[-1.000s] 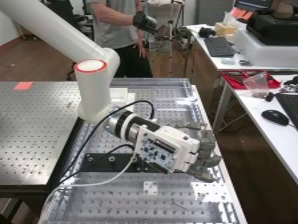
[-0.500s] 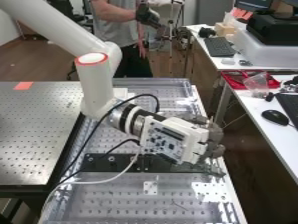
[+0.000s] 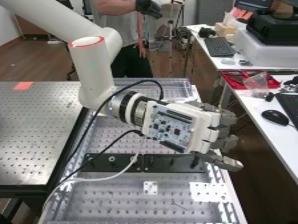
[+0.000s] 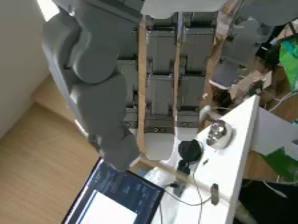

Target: Grab the chopstick and place it in the clear container

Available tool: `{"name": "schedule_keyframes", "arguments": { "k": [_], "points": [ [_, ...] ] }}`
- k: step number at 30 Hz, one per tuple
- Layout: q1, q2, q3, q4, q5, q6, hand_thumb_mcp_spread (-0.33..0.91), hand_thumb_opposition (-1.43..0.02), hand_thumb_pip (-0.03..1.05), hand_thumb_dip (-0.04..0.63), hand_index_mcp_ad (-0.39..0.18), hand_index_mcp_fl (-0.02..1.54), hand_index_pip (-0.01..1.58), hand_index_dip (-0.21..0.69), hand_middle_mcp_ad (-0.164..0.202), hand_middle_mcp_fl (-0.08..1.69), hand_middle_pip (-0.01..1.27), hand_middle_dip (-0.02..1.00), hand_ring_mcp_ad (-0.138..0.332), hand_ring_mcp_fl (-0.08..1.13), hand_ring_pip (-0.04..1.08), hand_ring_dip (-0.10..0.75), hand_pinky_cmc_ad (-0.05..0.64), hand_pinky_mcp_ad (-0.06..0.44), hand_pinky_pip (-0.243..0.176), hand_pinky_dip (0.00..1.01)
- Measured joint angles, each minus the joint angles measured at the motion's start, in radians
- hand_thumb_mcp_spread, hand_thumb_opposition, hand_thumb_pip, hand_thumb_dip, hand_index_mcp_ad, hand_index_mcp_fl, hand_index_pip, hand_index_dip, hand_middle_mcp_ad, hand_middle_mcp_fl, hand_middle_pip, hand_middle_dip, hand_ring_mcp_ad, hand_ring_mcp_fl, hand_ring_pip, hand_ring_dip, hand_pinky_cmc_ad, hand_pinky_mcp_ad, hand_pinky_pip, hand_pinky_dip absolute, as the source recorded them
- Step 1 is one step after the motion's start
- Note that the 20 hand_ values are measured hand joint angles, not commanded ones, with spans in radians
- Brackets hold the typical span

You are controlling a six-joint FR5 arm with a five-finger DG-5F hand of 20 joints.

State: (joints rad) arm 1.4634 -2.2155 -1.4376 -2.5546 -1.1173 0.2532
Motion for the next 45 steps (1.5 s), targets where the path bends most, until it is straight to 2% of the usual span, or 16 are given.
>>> {"name": "schedule_keyframes", "arguments": {
  "k": [10,14,23,32,36,41,45],
  "points": [
    [-0.006,0.058,0.044,-0.103,-0.002,-0.039,0.66,-1.0,0.54,0.236,-0.089,0.73,1.27,-0.056,0.044,1.03,0.69,0.64,0.028,0.89,0.09,0.541,0.459,0.262,0.105,0.19],
    [-0.001,0.084,0.039,-0.123,-0.003,-0.048,0.66,-1.0,0.54,0.236,-0.089,0.74,1.26,-0.056,0.044,1.03,0.69,0.64,0.026,0.9,0.09,0.541,0.459,0.262,0.103,0.19],
    [0.023,0.178,-0.044,-0.14,-0.022,-0.067,0.66,-1.0,0.54,0.236,-0.089,0.74,1.25,-0.056,0.044,1.03,0.69,0.64,0.024,0.9,0.09,0.541,0.459,0.262,0.106,0.2],
    [0.076,0.303,-0.152,-0.166,-0.023,-0.093,0.66,-1.0,0.54,0.236,-0.089,0.75,1.25,-0.056,0.04,1.04,0.69,0.64,0.024,0.91,0.09,0.541,0.457,0.265,0.106,0.23],
    [0.128,0.355,-0.196,-0.191,0.012,-0.1,0.66,-1.0,0.54,0.236,-0.089,0.75,1.25,-0.056,0.04,1.04,0.69,0.64,0.021,0.91,0.09,0.541,0.463,0.265,0.11,0.25],
    [0.185,0.38,-0.208,-0.239,0.067,-0.099,0.66,-1.01,0.54,0.236,-0.089,0.76,1.25,-0.056,0.04,1.03,0.69,0.64,0.021,0.91,0.09,0.541,0.464,0.265,0.11,0.28],
    [0.244,0.385,-0.2,-0.303,0.124,-0.081,0.66,-1.01,0.54,0.236,-0.091,0.76,1.25,-0.056,0.054,1.03,0.69,0.64,0.019,0.91,0.09,0.541,0.452,0.265,0.11,0.29]
  ]
}}
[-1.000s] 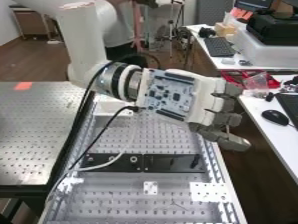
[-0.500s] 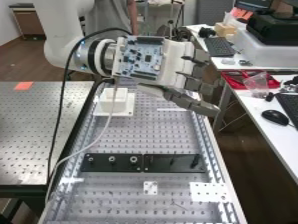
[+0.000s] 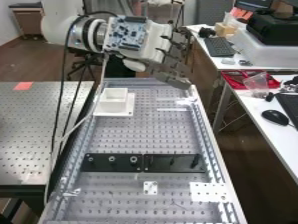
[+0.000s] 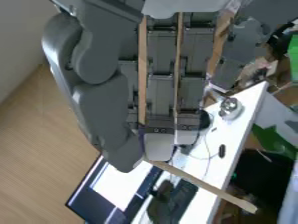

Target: Grab the chopstick and place it in the clear container

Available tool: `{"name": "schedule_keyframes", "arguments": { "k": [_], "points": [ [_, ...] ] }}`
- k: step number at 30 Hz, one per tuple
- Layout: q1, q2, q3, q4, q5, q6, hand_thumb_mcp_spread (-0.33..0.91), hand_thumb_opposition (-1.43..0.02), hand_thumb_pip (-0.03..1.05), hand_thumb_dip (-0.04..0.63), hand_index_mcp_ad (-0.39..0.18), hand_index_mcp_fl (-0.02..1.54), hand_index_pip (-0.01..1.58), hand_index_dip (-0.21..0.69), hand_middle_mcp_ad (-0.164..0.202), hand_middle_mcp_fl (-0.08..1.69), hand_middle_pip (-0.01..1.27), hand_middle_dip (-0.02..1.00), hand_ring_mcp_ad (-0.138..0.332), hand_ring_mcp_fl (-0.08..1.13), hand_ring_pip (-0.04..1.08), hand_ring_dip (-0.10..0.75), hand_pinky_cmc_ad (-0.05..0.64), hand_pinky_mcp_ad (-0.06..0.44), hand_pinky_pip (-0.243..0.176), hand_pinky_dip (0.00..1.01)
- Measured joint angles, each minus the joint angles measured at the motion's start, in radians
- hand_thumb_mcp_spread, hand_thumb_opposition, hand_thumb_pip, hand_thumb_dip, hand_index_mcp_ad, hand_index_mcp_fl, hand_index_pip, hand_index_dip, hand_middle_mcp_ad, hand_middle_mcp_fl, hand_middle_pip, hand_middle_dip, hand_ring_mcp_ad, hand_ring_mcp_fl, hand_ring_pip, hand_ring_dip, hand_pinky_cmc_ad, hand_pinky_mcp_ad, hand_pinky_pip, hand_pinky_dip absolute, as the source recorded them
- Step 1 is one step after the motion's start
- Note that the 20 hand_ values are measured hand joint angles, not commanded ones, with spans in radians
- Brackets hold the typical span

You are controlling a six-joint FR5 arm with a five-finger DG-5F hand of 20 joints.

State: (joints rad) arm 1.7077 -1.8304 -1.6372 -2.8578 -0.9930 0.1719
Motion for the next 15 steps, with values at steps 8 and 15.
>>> {"name": "schedule_keyframes", "arguments": {
  "k": [8,15],
  "points": [
    [0.103,-0.044,0.098,-0.185,0.138,0.045,0.66,-1.01,0.54,0.236,-0.093,0.76,1.24,-0.056,0.058,1.03,0.69,0.64,0.021,0.92,0.09,0.541,0.443,0.274,0.112,0.31],
    [0.16,-0.127,0.225,-0.369,0.232,0.1,0.66,-1.01,0.54,0.239,-0.093,0.76,1.24,-0.042,0.058,1.03,0.69,0.64,0.017,0.92,0.09,0.541,0.443,0.278,0.096,0.33]
  ]
}}
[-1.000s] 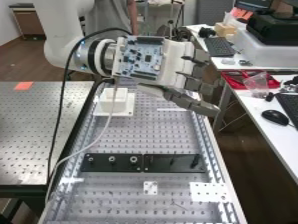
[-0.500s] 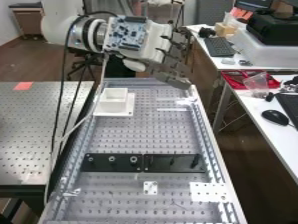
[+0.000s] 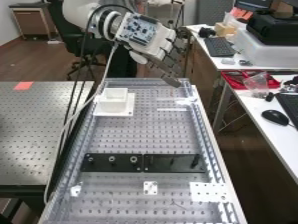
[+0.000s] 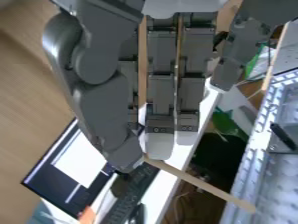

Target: Grab the chopstick and place it in the clear container

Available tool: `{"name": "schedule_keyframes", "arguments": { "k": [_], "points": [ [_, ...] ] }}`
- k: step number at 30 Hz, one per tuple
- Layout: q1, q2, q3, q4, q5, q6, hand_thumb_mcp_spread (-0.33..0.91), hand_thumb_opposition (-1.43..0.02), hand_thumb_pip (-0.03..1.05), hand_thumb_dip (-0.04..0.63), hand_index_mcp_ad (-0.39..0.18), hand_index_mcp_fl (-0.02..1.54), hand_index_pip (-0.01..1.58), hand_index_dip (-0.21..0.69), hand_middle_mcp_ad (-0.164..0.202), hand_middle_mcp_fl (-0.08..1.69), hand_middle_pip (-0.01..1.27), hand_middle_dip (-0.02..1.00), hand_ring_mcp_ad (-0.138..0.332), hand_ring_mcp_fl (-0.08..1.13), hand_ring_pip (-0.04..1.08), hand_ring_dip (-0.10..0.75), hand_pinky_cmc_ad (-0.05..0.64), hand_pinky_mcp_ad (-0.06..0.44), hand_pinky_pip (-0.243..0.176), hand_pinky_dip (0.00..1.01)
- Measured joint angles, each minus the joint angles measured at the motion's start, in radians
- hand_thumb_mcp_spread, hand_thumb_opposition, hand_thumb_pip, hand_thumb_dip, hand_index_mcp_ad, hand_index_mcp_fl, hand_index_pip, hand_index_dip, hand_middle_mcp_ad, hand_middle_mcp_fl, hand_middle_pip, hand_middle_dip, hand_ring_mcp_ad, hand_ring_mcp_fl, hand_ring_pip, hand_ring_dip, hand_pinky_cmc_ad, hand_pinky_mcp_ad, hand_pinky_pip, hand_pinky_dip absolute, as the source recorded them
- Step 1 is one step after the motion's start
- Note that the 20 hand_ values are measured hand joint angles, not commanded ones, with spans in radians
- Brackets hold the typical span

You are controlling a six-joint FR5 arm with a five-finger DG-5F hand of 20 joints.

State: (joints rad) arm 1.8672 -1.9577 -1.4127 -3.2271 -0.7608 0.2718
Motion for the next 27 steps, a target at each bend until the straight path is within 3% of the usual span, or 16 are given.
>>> {"name": "schedule_keyframes", "arguments": {
  "k": [13,27],
  "points": [
    [0.035,-0.13,0.203,-0.275,0.052,0.157,0.66,-1.01,0.54,0.239,-0.093,0.76,1.24,-0.042,0.056,1.02,0.69,0.63,0.024,0.92,0.09,0.541,0.445,0.278,0.098,0.36],
    [0.041,-0.105,0.167,-0.248,-0.143,0.193,0.65,-1.01,0.54,0.236,-0.093,0.76,1.24,-0.042,0.061,1.03,0.69,0.63,0.023,0.93,0.09,0.541,0.429,0.278,0.08,0.36]
  ]
}}
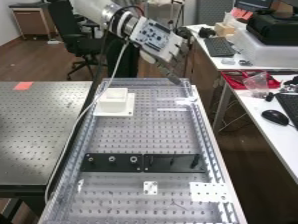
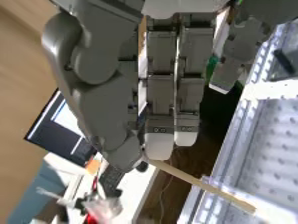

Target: Grab the chopstick and place it in the clear container

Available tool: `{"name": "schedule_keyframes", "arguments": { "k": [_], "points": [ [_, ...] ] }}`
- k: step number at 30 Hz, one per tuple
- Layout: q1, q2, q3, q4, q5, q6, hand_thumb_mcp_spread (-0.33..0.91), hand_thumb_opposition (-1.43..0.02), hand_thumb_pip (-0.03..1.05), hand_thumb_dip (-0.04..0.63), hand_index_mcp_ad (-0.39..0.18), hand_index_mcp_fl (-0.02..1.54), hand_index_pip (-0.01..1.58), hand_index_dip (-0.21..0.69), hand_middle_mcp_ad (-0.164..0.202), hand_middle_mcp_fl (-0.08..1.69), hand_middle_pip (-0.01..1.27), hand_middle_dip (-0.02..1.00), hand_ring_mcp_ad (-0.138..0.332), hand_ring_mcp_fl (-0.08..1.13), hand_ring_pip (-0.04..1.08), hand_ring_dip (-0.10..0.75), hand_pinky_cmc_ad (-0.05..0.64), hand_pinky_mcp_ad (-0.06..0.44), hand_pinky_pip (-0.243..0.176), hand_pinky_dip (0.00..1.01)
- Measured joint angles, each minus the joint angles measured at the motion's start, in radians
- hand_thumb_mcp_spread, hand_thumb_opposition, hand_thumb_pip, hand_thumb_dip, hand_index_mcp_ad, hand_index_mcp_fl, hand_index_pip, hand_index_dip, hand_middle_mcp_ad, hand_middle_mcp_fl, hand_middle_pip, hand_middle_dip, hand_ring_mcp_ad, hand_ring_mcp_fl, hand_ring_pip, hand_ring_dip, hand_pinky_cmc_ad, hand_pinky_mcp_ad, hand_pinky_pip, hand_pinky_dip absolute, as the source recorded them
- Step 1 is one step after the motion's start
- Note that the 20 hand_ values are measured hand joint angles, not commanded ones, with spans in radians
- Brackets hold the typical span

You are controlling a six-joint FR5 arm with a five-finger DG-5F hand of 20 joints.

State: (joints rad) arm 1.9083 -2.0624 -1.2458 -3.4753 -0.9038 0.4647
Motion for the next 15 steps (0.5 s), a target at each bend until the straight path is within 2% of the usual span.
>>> {"name": "schedule_keyframes", "arguments": {
  "k": [7,11,15],
  "points": [
    [-0.016,0.001,-0.002,-0.04,-0.118,0.043,0.65,-1.02,0.54,0.239,-0.093,0.76,1.23,-0.04,0.061,1.03,0.69,0.63,0.021,0.94,0.09,0.541,0.428,0.278,0.079,0.38],
    [-0.026,-0.012,0.015,-0.07,-0.146,0.045,0.66,-1.01,0.54,0.236,-0.093,0.76,1.23,-0.04,0.061,1.03,0.69,0.63,0.021,0.94,0.09,0.541,0.417,0.278,0.082,0.38],
    [-0.035,-0.036,0.054,-0.118,-0.171,0.029,0.65,-1.02,0.54,0.239,-0.093,0.76,1.22,-0.03,0.061,1.03,0.69,0.63,0.021,0.94,0.08,0.541,0.419,0.279,0.063,0.38]
  ]
}}
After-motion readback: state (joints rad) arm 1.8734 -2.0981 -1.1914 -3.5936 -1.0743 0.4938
